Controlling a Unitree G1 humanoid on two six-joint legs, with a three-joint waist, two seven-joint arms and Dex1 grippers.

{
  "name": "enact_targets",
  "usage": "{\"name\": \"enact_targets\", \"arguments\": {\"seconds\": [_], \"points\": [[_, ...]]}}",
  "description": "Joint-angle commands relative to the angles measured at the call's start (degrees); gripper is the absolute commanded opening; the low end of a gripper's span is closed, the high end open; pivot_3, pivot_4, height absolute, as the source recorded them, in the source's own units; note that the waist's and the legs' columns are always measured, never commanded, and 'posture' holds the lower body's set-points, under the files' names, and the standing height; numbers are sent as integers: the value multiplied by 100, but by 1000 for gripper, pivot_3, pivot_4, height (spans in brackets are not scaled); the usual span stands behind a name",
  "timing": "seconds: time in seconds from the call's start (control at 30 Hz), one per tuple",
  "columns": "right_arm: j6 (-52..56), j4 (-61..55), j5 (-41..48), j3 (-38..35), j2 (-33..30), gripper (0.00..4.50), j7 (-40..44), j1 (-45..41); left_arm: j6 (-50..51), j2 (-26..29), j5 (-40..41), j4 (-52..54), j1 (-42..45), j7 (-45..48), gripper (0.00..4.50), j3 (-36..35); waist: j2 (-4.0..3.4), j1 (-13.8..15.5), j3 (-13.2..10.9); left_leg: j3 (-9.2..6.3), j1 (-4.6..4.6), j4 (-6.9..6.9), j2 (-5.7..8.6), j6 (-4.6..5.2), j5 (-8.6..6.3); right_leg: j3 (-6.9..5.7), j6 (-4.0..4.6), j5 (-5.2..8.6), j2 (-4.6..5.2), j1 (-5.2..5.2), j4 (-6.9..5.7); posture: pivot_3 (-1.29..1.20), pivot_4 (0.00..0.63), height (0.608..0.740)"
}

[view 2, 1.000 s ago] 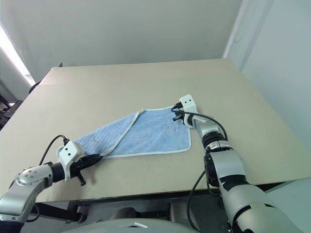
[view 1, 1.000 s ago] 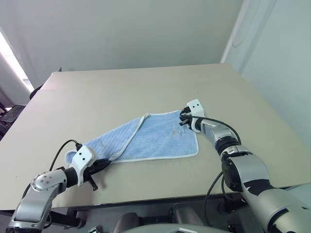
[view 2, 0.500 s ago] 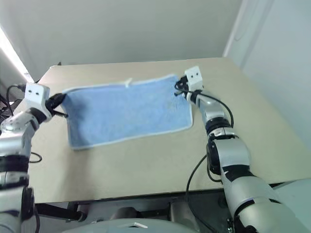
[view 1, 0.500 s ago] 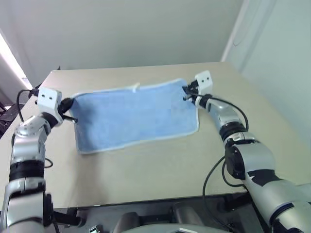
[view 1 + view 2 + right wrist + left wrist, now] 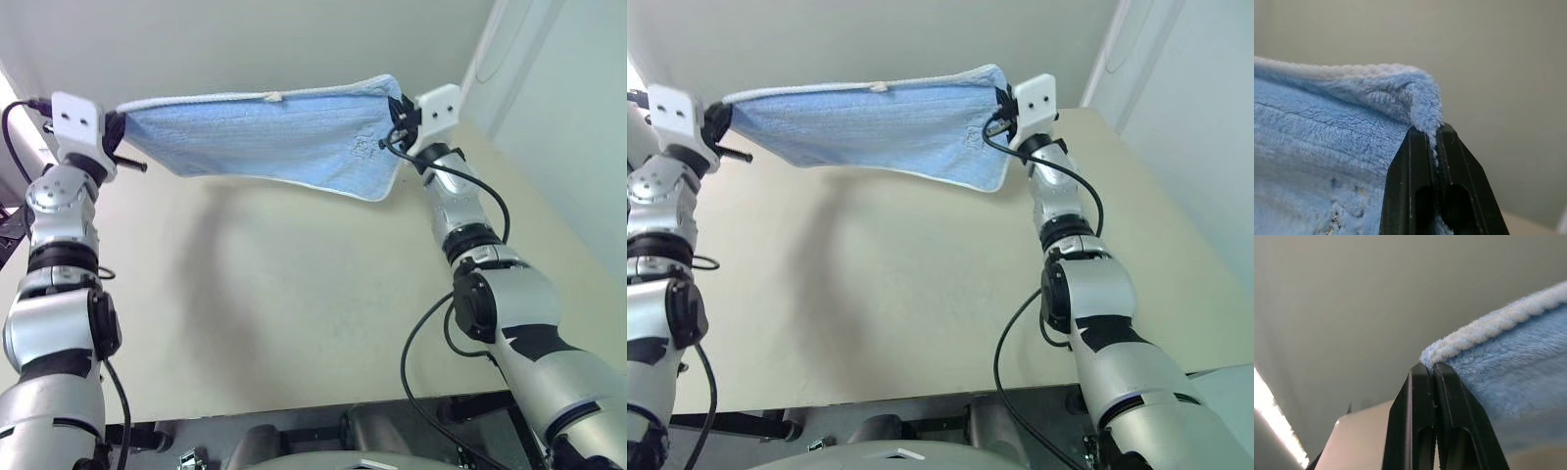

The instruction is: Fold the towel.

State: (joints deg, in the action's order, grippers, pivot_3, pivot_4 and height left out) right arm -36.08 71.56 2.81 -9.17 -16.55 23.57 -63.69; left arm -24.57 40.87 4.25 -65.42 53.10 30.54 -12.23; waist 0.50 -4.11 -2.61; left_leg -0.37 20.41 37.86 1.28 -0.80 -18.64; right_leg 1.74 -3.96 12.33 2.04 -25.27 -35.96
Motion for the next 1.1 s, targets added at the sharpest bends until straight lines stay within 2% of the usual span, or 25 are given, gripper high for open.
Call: {"name": "enact_targets", "arguments": {"seconds": [0.03,0.23,0.4,0.63,0.73,0.87,1.07,1.1], "points": [[-551,-386,370,-129,-15,0,997,667,-525,164,270,795,-1163,787,40,-100,-1,-14,0,4,-7,0,-1,1,0,6,0,0,0,2,-1,0,0,740],[-567,-1371,1019,-183,-17,0,2216,1894,-397,342,766,2730,-3449,1244,40,-456,-2,9,-2,5,-3,19,-10,1,0,10,7,-4,1,-6,-19,0,0,740],[336,-3307,1599,-6,-250,0,2976,3402,203,613,1240,4276,-5044,1662,40,-836,-1,83,2,4,-17,22,-16,1,1,1,9,-4,6,16,-18,0,0,740],[1564,-5650,1825,133,-742,0,3093,5481,990,903,1702,5359,-6671,2238,40,-1484,-8,190,-3,7,-79,24,-18,2,0,-3,15,4,4,77,-12,0,0,740],[2390,-6438,1541,253,-1205,0,2963,6335,1333,965,1823,5719,-7334,2484,40,-1716,-3,196,0,9,-105,23,-19,3,-1,-3,39,48,0,110,-4,0,0,740],[2991,-7015,1542,271,-1553,0,2872,6835,1685,999,1948,5969,-7734,2679,40,-1925,6,212,-5,9,-111,36,-25,3,0,-5,25,61,-13,122,-10,0,0,740],[3596,-6886,1667,91,-1532,0,2401,6111,1929,989,1805,5725,-7033,2737,40,-1479,5,176,-35,10,-141,39,-78,-4,-4,-47,27,62,-46,175,20,0,0,740],[3590,-6809,1684,62,-1501,0,2359,6014,1929,974,1758,5663,-6877,2747,40,-1397,2,178,-39,9,-179,38,-86,-3,-4,-63,27,62,-48,181,32,0,0,740]]}}
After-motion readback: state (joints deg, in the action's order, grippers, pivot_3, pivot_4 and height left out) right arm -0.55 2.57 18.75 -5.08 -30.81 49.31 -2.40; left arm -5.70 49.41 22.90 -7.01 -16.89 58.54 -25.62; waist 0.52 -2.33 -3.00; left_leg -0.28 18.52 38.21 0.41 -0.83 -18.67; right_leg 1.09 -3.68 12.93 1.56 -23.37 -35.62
